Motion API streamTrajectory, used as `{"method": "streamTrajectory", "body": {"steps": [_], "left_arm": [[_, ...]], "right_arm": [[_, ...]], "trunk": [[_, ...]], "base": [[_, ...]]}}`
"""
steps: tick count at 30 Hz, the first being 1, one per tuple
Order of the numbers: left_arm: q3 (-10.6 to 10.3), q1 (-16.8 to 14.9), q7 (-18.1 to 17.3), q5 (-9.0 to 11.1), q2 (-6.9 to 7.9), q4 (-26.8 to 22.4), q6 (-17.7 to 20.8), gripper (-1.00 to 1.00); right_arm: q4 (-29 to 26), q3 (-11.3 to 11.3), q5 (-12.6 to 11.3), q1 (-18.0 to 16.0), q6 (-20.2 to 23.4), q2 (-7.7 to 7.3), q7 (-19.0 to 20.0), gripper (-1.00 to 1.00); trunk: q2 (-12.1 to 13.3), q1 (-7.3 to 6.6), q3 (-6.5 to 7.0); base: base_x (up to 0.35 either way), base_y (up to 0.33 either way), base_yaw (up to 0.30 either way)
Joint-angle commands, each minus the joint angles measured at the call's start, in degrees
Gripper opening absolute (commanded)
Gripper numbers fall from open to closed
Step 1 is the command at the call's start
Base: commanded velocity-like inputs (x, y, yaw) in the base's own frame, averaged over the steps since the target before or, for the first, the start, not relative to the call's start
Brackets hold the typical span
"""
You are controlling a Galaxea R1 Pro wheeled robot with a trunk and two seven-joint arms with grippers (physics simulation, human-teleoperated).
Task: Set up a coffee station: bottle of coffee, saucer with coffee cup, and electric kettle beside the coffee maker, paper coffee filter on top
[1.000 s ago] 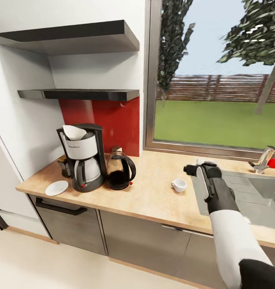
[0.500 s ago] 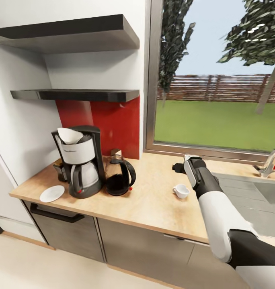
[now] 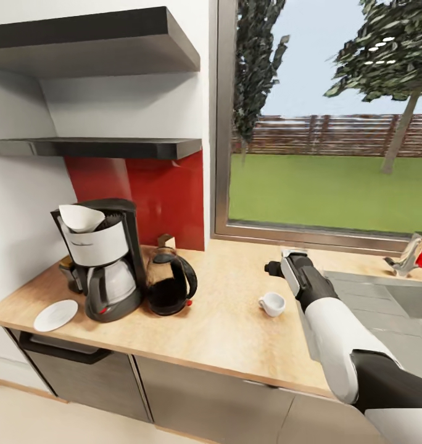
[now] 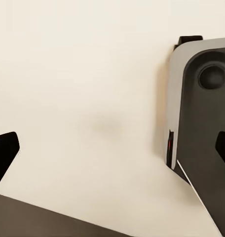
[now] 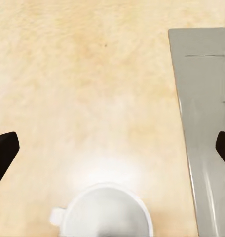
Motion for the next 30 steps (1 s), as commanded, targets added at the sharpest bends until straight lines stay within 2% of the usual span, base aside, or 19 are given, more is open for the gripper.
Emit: {"method": "streamTrajectory", "body": {"steps": [1, 5, 10, 14, 17, 30], "left_arm": [[0.18, -0.05, 0.09, -0.32, 0.01, -0.02, 0.1, 1.0], [0.18, -0.05, 0.1, -0.32, 0.03, -0.02, 0.1, 1.0], [0.18, -0.05, 0.11, -0.32, 0.03, -0.02, 0.1, 1.0], [0.18, -0.05, 0.11, -0.32, 0.06, -0.02, 0.1, 1.0], [0.18, -0.05, 0.11, -0.32, 0.05, -0.02, 0.1, 1.0], [0.18, 0.01, 0.16, -0.32, 0.13, -0.02, 0.1, 1.0]], "right_arm": [[0.77, -0.25, -0.03, -0.07, -0.59, 0.06, -0.18, 1.0], [2.17, -0.19, -0.02, -0.07, -1.78, -0.11, -0.18, 1.0], [4.82, -0.12, -0.16, -0.07, -2.33, -0.08, -0.11, 1.0], [9.05, -0.1, -0.15, -0.07, -8.16, -0.06, -0.07, 1.0], [10.81, -0.09, -0.18, -0.07, -10.16, -0.05, -0.02, 1.0], [11.51, -0.09, -0.18, -0.07, -10.91, -0.06, -0.01, 1.0]], "trunk": [[-0.14, 0.03, -0.13], [-0.14, 0.03, -0.13], [-0.14, 0.03, -0.13], [-0.14, 0.03, -0.13], [-0.14, 0.03, -0.13], [-0.14, 0.03, -0.13]], "base": [[0.004, -0.002, -0.288], [0.001, -0.001, -0.278], [0.0, 0.0, -0.08], [0.0, 0.0, -0.006], [0.0, 0.0, -0.001], [0.0, 0.0, 0.0]]}}
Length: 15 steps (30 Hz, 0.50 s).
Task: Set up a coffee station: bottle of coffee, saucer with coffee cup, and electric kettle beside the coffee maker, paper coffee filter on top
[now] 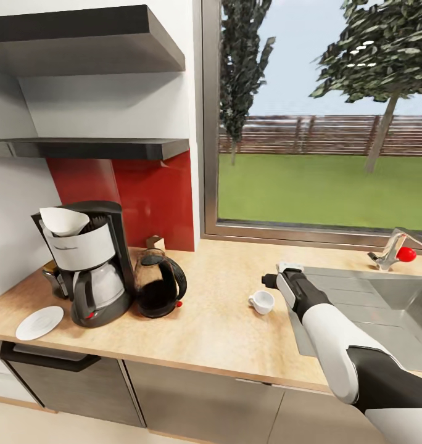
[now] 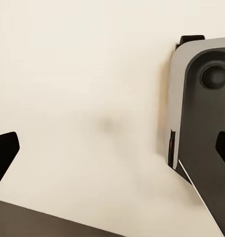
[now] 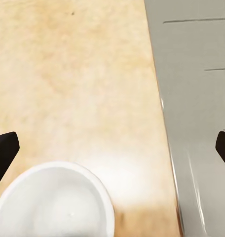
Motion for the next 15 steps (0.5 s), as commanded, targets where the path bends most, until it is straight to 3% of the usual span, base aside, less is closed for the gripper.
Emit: {"method": "streamTrajectory", "body": {"steps": [1, 15], "left_arm": [[0.18, -0.06, 0.12, -0.33, 0.02, 0.0, 0.11, 1.0], [0.18, -0.02, 0.15, -0.33, 0.06, 0.0, 0.11, 1.0]], "right_arm": [[-0.09, -0.22, -0.08, -0.04, 0.23, 0.05, -0.19, 1.0], [-0.13, -0.22, -0.09, -0.04, 0.24, 0.05, -0.19, 1.0]], "trunk": [[-0.13, 0.04, -0.13], [-0.13, 0.04, 0.26]], "base": [[0.0, 0.0, 0.0], [0.0, 0.0, 0.0]]}}
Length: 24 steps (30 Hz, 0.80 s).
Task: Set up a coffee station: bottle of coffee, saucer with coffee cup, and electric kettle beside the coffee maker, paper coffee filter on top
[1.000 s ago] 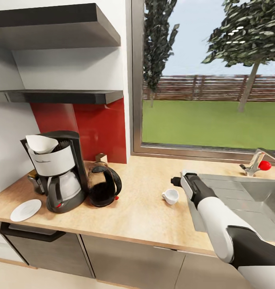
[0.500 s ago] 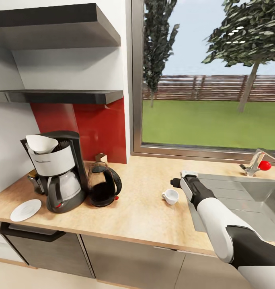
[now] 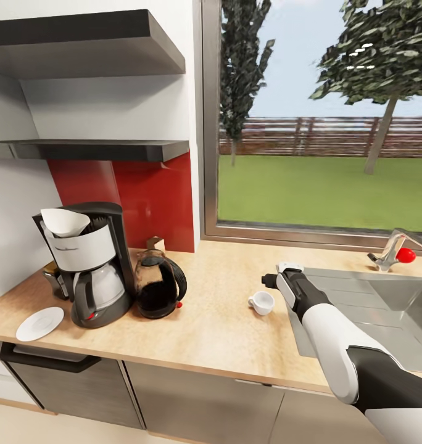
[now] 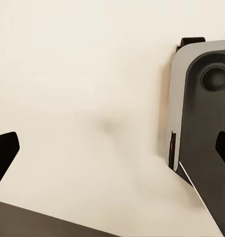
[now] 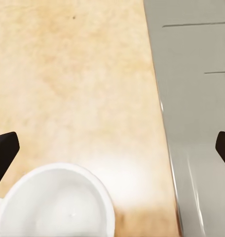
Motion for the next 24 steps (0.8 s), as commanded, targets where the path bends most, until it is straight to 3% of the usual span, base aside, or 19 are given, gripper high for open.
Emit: {"method": "streamTrajectory", "body": {"steps": [1, 24], "left_arm": [[0.2, -0.06, 0.1, -0.33, -0.01, 0.0, 0.11, 1.0], [0.18, -0.06, 0.1, -0.33, -0.16, 0.0, 0.11, 1.0]], "right_arm": [[-0.09, -0.22, -0.08, -0.04, 0.25, 0.05, -0.19, 1.0], [0.09, -0.22, 0.01, -0.04, 0.22, 0.13, -0.19, 1.0]], "trunk": [[-0.13, 0.04, -0.12], [-0.13, 0.04, -0.1]], "base": [[0.0, 0.0, 0.0], [-0.044, 0.0, 0.0]]}}
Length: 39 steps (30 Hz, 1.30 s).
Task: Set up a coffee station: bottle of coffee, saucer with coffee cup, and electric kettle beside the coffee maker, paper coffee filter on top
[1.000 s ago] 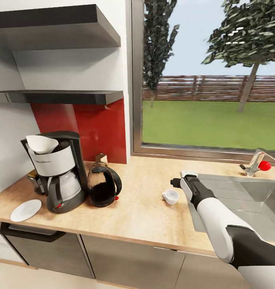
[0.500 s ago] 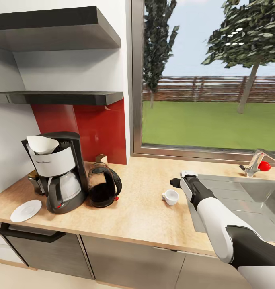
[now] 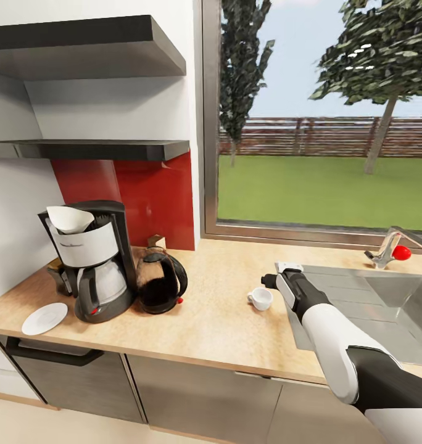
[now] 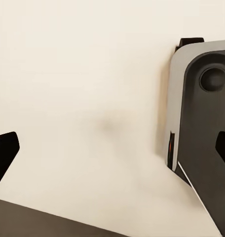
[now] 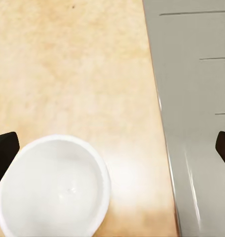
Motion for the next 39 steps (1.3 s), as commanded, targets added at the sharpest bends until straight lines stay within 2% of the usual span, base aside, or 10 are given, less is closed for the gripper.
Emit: {"method": "streamTrajectory", "body": {"steps": [1, 23, 29, 39], "left_arm": [[0.18, -0.05, 0.1, -0.33, 0.0, 0.0, 0.11, 1.0], [0.2, -0.06, 0.1, -0.33, 0.01, -0.06, 0.1, 1.0], [0.18, -0.06, 0.1, -0.33, -0.03, -0.01, 0.11, 1.0], [0.18, -0.06, 0.1, -0.33, -0.03, 0.0, 0.11, 1.0]], "right_arm": [[-0.09, -0.22, -0.07, -0.04, 0.24, 0.05, -0.19, 1.0], [1.92, -0.22, -0.15, -0.04, -0.1, 0.12, -0.19, 1.0], [4.74, -0.22, -0.08, -0.04, -4.38, 0.01, -0.19, 1.0], [5.85, -0.25, -0.07, -0.04, -5.16, -0.03, -0.27, 1.0]], "trunk": [[-0.13, 0.04, -0.13], [-0.13, 0.04, -0.13], [-0.13, 0.04, -0.13], [-0.13, 0.04, -0.13]], "base": [[0.0, 0.0, 0.0], [-0.025, 0.0, -0.032], [0.0, 0.0, 0.0], [0.011, 0.0, 0.0]]}}
